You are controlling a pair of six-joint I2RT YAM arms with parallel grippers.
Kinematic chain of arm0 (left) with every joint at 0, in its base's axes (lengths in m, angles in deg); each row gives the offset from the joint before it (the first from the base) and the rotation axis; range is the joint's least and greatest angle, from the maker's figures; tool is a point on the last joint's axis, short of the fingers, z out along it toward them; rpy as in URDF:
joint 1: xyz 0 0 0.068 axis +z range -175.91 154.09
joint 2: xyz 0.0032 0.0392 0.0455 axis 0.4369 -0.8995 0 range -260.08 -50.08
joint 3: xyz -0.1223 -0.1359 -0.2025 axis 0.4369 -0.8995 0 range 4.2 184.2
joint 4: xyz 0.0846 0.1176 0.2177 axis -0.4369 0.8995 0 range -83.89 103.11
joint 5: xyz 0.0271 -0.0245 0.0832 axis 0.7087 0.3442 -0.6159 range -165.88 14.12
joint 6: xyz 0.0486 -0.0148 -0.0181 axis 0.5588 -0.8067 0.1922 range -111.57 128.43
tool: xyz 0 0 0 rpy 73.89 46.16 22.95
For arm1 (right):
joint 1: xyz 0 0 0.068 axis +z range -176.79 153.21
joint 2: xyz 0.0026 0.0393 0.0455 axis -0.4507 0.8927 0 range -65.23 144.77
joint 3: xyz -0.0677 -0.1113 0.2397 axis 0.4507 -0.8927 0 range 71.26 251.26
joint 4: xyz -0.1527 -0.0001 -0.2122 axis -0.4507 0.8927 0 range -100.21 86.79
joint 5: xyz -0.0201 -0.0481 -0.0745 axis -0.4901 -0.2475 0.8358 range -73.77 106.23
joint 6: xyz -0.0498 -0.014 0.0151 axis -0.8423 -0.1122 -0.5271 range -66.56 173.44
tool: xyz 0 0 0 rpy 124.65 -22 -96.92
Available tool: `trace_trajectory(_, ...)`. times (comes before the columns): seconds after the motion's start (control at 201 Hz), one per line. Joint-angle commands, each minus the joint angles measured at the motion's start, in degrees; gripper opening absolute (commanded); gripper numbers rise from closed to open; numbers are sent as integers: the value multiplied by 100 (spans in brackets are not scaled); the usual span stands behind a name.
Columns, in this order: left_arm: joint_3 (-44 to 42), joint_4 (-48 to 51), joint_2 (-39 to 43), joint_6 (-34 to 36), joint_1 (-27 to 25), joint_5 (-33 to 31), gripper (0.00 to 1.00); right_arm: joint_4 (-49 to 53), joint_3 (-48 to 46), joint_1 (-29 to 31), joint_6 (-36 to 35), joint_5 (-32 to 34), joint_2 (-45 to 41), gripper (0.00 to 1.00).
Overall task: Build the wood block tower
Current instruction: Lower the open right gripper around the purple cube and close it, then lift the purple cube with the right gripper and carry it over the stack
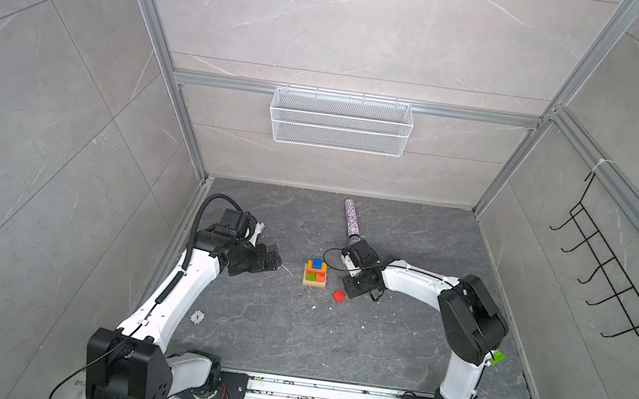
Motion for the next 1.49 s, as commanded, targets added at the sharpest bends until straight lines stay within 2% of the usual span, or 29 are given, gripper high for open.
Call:
trace_trajectory(0.0, -6, -69, 50, 92, 39, 66, 98, 140, 103, -1, 159, -98, 142, 23)
trace_trajectory(0.11, -3, -69, 56, 92, 44, 66, 98, 153, 94, 16, 301, -107, 146, 19)
trace_trajectory(0.199, -6, -62, 50, 94, 40, 66, 98, 231, 138, 25, 524, -72, 155, 12)
trace_trajectory(0.289, -5, -61, 49, 92, 41, 64, 98, 237, 138, 39, 793, -79, 136, 11)
trace_trajectory(0.403, 0, -63, 59, 92, 47, 58, 98, 317, 210, 58, 1268, 6, 158, 0)
trace_trajectory(0.767, 0, -69, 49, 99, 48, 78, 98, 1066, 844, 244, 2694, 390, 165, 0)
trace_trajectory(0.981, 0, -70, 41, 103, 48, 95, 98, 1952, 1706, 372, 3018, 507, 265, 0)
trace_trajectory(1.484, 5, -69, 58, 92, 62, 114, 98, 2995, 3230, 936, 3559, 910, 513, 0)
